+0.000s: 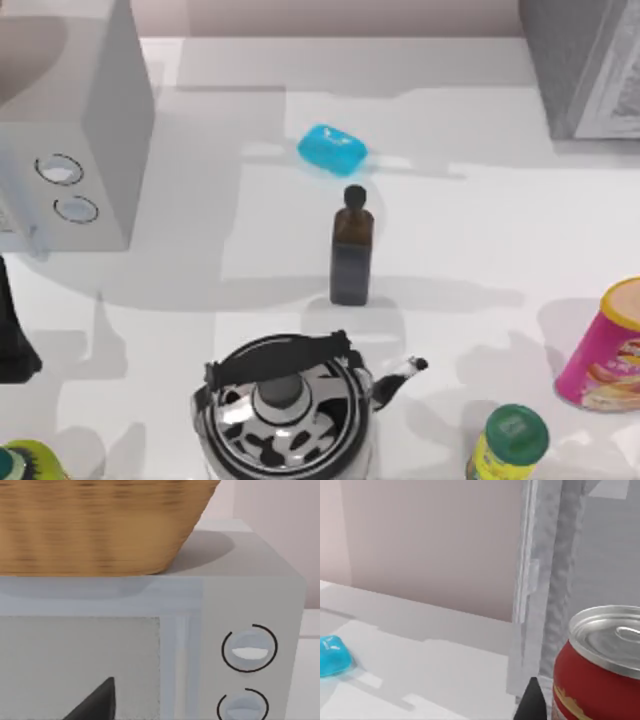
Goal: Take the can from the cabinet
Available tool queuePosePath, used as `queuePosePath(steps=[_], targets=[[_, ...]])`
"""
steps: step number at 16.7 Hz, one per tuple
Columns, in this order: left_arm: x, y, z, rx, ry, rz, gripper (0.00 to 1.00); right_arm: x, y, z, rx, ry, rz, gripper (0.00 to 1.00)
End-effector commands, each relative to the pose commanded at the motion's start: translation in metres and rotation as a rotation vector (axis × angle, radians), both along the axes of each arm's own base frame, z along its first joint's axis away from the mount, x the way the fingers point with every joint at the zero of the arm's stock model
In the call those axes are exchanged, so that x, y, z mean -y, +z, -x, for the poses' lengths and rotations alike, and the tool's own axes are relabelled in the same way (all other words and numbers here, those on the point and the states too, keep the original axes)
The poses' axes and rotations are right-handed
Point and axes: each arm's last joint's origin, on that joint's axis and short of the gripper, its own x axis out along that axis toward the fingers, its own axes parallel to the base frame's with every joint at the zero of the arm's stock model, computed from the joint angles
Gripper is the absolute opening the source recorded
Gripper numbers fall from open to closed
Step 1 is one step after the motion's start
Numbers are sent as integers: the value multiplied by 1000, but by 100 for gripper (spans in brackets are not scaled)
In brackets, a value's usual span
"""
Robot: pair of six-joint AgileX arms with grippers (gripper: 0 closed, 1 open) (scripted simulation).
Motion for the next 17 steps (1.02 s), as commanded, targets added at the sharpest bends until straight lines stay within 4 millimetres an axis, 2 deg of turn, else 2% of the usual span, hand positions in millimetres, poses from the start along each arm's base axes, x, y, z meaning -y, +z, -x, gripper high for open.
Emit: queuePosePath(steps=[4, 7, 9, 13, 17], targets=[[0, 0, 0, 0, 0, 0, 100, 58, -34, -20, -10, 154, -9, 0], [0, 0, 0, 0, 0, 0, 100, 96, -73, -17, -13, 253, -28, 0], [0, 0, 0, 0, 0, 0, 100, 115, -99, -9, -10, 306, -43, 0], [0, 0, 0, 0, 0, 0, 100, 135, -135, 8, 0, 372, -59, 0], [0, 0, 0, 0, 0, 0, 100, 139, -143, 13, 4, 386, -62, 0]])
